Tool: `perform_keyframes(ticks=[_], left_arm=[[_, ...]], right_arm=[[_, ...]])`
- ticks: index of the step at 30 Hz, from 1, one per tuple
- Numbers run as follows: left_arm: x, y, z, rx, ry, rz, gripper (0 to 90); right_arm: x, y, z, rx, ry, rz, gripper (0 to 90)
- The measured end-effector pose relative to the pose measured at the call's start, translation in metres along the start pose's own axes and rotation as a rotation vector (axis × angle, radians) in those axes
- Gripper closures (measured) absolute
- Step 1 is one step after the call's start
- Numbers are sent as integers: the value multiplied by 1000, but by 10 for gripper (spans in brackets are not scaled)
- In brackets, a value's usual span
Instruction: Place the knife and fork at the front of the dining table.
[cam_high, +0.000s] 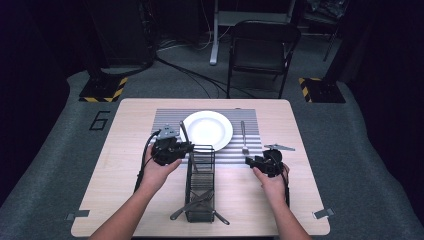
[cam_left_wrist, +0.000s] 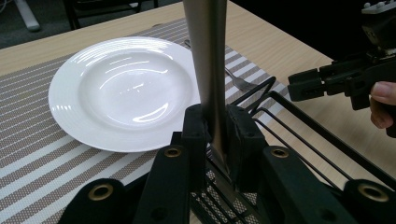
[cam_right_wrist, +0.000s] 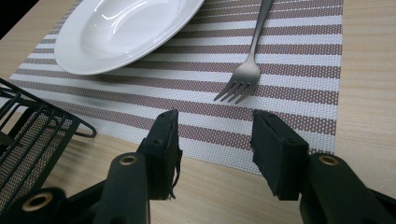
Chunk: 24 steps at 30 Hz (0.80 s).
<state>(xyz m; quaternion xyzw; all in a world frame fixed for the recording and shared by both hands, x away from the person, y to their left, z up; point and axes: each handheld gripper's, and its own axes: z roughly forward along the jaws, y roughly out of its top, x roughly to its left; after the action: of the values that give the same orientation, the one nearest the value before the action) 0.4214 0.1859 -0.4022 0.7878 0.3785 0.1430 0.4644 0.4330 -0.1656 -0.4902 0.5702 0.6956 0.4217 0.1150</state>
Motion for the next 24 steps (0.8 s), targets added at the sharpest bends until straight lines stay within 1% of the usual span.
perform_keyframes(ticks=[3,4,5,8,9,10,11,12,17,19,24], left_arm=[[-4,-1,1,-16,-7,-3,793],[-5,-1,2,-23,-8,-4,796],[-7,-1,3,-27,-15,-10,799],[-13,1,7,-31,-26,-6,809],[-15,2,8,-29,-24,10,809],[-18,2,10,-33,-24,14,809],[-20,3,11,-29,-19,34,809],[-21,3,12,-33,-15,43,809],[-24,3,15,-43,4,44,812],[-25,5,16,-36,8,56,812],[-26,8,15,-19,3,81,814]], right_arm=[[-1,0,1,0,1,-5,511],[0,0,1,4,2,4,511],[-1,-1,2,2,3,1,511],[-2,-1,2,4,5,15,511],[-2,-1,2,5,6,14,511],[-3,-1,2,6,5,18,511],[-3,-1,1,5,5,27,511],[-3,-1,2,1,4,25,511],[-4,-1,2,3,9,27,511],[-4,-2,2,5,8,27,511],[-5,-2,3,5,7,18,511]])
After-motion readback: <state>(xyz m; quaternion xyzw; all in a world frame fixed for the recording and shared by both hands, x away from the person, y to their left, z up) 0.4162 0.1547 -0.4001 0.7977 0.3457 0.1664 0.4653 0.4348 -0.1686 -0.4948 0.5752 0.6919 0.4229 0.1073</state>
